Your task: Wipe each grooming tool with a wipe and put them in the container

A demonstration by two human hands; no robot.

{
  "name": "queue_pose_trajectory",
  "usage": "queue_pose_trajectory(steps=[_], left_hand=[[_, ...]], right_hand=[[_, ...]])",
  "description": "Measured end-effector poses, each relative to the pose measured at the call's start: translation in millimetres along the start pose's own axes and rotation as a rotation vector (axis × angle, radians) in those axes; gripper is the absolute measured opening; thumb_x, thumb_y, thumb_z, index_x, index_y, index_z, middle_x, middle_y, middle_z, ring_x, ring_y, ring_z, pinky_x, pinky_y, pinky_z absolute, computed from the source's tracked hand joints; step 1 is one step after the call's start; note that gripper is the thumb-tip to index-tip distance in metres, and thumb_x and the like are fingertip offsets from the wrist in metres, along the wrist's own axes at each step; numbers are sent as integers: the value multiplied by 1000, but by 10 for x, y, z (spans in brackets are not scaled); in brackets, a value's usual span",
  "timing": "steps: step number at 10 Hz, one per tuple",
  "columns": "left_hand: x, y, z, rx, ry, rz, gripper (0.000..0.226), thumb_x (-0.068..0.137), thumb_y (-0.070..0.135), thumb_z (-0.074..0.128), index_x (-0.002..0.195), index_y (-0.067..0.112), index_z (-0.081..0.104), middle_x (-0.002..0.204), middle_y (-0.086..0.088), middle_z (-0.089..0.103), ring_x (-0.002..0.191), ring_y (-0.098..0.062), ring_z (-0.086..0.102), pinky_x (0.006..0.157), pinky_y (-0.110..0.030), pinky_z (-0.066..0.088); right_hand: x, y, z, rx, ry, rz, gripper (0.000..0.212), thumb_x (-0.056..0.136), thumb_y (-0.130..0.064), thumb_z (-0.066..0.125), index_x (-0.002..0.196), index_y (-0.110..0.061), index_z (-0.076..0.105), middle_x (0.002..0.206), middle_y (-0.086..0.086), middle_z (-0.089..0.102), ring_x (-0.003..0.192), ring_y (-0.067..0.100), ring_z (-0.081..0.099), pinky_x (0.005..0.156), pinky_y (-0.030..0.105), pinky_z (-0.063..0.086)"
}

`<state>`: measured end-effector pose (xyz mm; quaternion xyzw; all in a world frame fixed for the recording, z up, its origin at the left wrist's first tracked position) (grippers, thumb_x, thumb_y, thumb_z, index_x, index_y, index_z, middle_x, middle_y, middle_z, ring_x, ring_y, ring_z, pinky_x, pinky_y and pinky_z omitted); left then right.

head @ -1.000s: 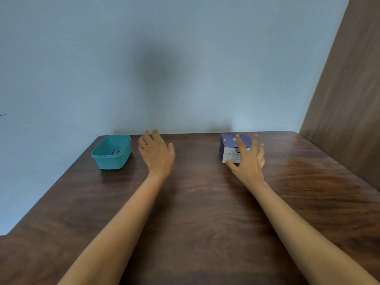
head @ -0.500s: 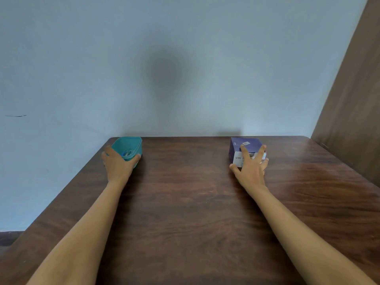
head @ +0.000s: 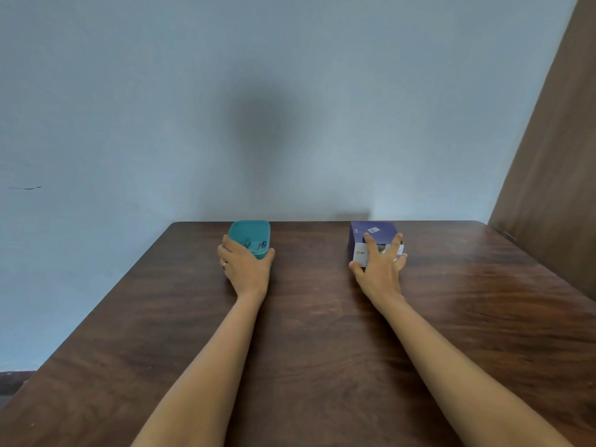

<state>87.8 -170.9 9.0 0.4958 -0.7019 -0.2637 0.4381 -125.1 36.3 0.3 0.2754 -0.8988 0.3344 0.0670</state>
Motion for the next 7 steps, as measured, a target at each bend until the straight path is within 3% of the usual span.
queue_pose_trajectory(steps=[5,6,7], left_hand=[[-188,179,267,17,-41,-19,105,70,43,81,144,2,18,136,-20,33,126,-38,39,105,-47,38],[-218,197,243,17,-90,-17,116,69,51,79,148,4,10,143,-22,25,131,-41,34,109,-50,33],[-240,207,224,23,-147,-36,128,67,67,71,151,12,-9,153,-29,4,141,-46,16,116,-52,16]], right_hand=[[33,-115,123,-91,-73,-10,69,89,-35,61,147,-35,25,157,15,-18,138,56,0,99,54,40],[9,-146,80,-134,-94,-4,73,89,-38,61,149,-35,20,156,17,-18,137,57,2,105,57,33],[-31,-168,33,-180,-77,1,85,88,-42,62,150,-38,4,155,19,-22,138,58,-4,110,62,18]])
Point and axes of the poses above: each hand's wrist, its own x-axis towards the middle knuckle, its own z-axis out of the palm, y = z × x, the point moved 8 cm from there along x, towards the middle knuckle
